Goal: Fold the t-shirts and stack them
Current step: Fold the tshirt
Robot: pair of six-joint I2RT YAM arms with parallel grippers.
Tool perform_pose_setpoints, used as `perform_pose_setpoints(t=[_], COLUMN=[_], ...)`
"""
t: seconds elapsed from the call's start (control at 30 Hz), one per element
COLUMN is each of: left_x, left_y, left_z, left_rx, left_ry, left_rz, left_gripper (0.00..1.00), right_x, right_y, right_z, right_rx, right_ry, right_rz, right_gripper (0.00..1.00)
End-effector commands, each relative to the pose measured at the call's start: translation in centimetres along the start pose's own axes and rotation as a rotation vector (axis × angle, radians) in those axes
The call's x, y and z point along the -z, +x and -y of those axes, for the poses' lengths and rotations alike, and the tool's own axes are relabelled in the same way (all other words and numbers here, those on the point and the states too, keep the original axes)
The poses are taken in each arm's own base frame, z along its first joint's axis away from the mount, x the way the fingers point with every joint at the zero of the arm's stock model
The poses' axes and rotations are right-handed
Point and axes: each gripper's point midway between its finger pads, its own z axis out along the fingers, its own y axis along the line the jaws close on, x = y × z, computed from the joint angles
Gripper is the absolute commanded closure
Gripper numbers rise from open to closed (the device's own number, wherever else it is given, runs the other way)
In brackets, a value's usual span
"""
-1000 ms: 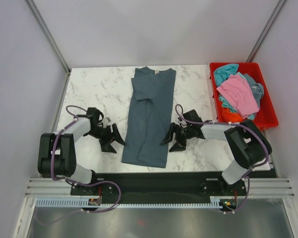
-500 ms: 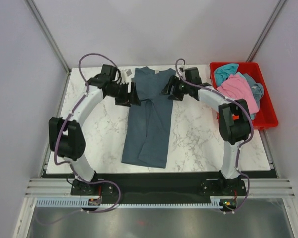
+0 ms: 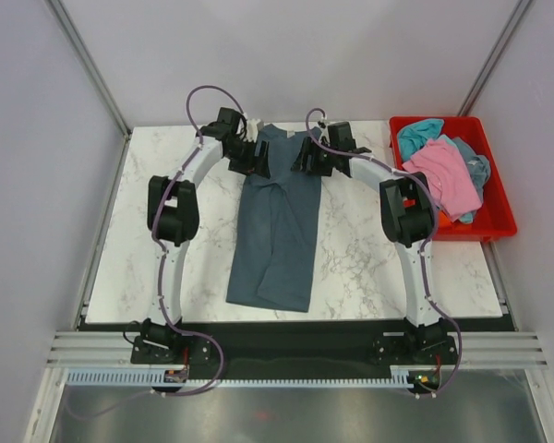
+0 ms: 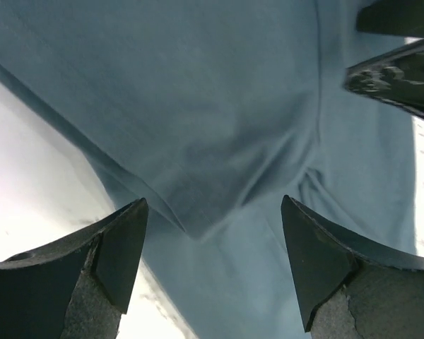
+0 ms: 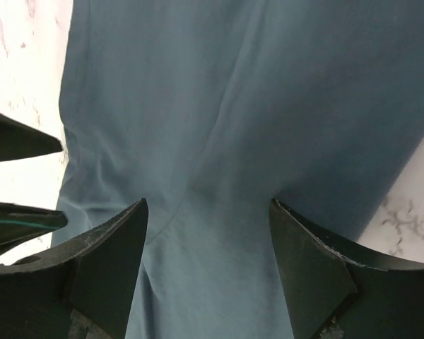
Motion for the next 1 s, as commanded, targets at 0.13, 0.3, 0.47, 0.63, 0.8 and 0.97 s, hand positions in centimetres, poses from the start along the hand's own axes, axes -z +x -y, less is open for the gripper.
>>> perform_pose_setpoints(t=[0.13,0.3,0.47,0.63,0.8,0.97], left_x=[-0.9,-2.5,-3.7,-4.4,-5.1,-1.9], left_y=[-2.4,-0.7,-0.4,-0.7,-1.5,-4.8], left_z=[-0.4,0.5,0.6,0.2,-0.2,0.6], left_rx=[-0.089,-0.072,-0.063,-0.058,-0.062,-0.126], left_ry=[-0.011,0.020,0.024,0.023,0.007,-0.053], left_rz=[0.057,0.009,0.000,0.009,0.033,0.117], left_gripper=[0.15,0.15,0.12,0.07,0.05,0.07], right_x=[-1.2,-2.2,-3.6,-4.2,-4.5,-3.2], right_y=[-1.6,-2.3,-2.1,-2.8,-3.8,-6.2], right_z=[1.7,2.1,3.0,3.6,4.3,3.0], right_rx=[0.046,0.053,0.048,0.043,0.049,0.112], right_ry=[0.056,0.051,0.059,0.072,0.079,0.063], right_rz=[0.042,0.054,0.055,0.080,0.106,0.158], right_gripper=[0.21,0.20,0.19,0.18,0.18,0.18])
